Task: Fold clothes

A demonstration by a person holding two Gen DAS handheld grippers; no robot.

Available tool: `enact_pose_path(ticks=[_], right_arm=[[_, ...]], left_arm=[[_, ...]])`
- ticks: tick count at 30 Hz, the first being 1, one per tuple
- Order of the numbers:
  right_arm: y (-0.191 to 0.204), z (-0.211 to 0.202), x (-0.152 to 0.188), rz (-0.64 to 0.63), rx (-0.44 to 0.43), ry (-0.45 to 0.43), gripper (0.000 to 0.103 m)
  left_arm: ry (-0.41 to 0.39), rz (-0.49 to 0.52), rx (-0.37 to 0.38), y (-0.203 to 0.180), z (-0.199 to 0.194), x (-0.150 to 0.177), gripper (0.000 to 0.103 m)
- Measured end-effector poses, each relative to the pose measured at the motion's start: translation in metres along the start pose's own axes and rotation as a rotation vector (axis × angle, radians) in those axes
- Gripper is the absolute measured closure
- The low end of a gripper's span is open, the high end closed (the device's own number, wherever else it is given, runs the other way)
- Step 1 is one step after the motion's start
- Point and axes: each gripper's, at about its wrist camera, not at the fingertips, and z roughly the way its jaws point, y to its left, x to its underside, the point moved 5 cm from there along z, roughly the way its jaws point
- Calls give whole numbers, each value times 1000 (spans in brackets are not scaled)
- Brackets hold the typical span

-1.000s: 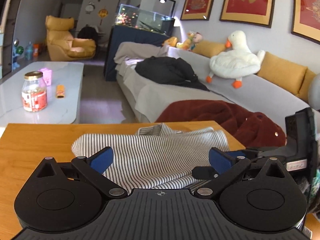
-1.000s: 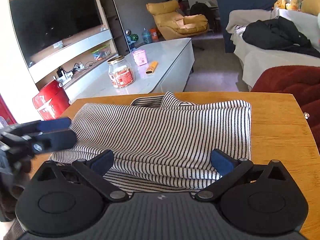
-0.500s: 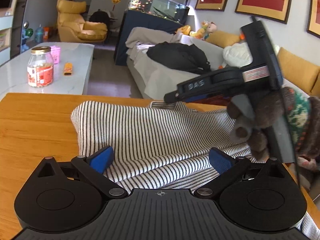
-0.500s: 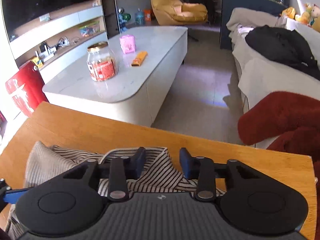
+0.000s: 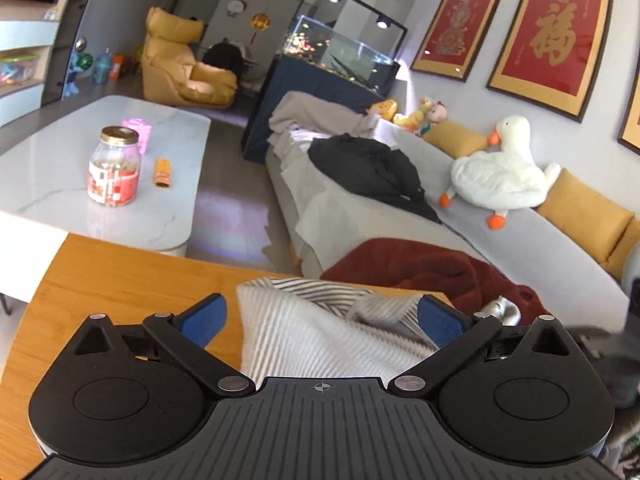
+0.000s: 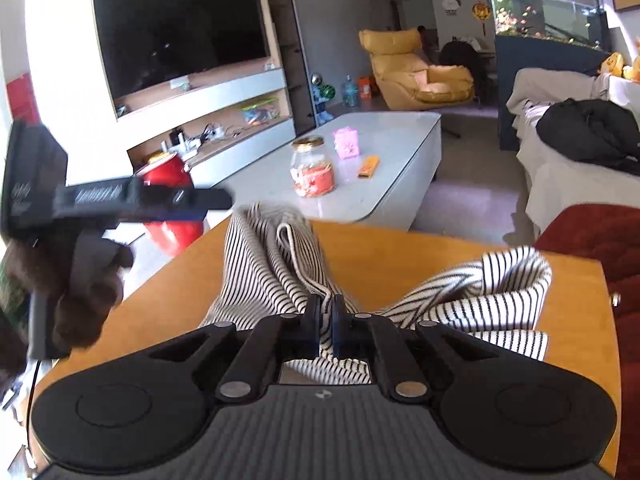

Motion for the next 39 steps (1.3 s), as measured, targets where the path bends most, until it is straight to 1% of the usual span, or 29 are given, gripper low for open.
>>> enact_pose_path(ticks=[2,5,6,7,8,9,10,11,12,13,15,16,19,20,23,25,26,27,28,29,30,33,34,35,37,39], right_arm=[[10,-5,28,-4,-14,53,98],[19,-15,45,-38,15,88,98],[17,-21,45,-32,29,77,96],[10,-32,40,-8,46,44,94],[4,-42,36,17,63,11,89],[-3,-52,31,42,80,-23,71],[-10,-63,26,67,97,-56,51],[-18,-73,21,92,114,-89,45],[-25,-84,16,116,131,-123,43],[-33,-90,14,139,157,-139,42],[-49,-88,19,185,216,-113,40],[-54,-83,25,205,220,-92,39],[-60,-62,44,247,198,-27,34],[-60,-55,50,256,191,-10,34],[-62,-34,61,304,166,15,30],[-62,-23,65,323,148,25,31],[-59,-19,66,317,150,24,35],[-58,-15,67,316,147,23,49],[-57,-11,65,320,136,23,62],[-57,-7,64,323,126,23,65],[-58,-2,60,322,121,20,69],[-64,15,42,311,129,-4,76],[-65,15,35,317,128,-17,78],[-66,13,29,323,122,-32,79],[-61,-2,19,310,95,-71,79],[-54,-22,22,291,71,-88,79]], left_arm=[[15,35,-16,-7,0,2,0],[59,84,-22,-19,-1,15,0],[83,106,-32,-21,0,20,0],[108,128,-44,-21,0,27,0],[136,150,-59,-19,-3,36,0],[164,172,-73,-16,-6,44,0],[192,195,-88,-13,-9,53,0],[220,217,-102,-10,-12,61,0],[248,239,-117,-7,-15,70,0],[278,260,-127,-4,-18,78,0],[335,292,-126,-1,-26,94,0],[347,291,-120,0,-32,98,0],[333,212,-68,-2,-49,96,0],[333,177,-45,-2,-52,95,0],[354,13,52,-1,-48,93,0],[372,-93,113,0,-44,93,0],[391,-129,129,2,-37,98,2],[404,-151,131,3,-30,102,6],[417,-172,134,5,-22,106,24],[423,-188,136,7,-15,107,34],[413,-195,137,8,-9,104,37],[383,-210,139,11,11,93,44],[368,-199,135,10,15,86,51],[352,-187,133,8,17,78,61],[316,-151,134,1,13,62,64],[284,-117,159,-8,-3,54,64]])
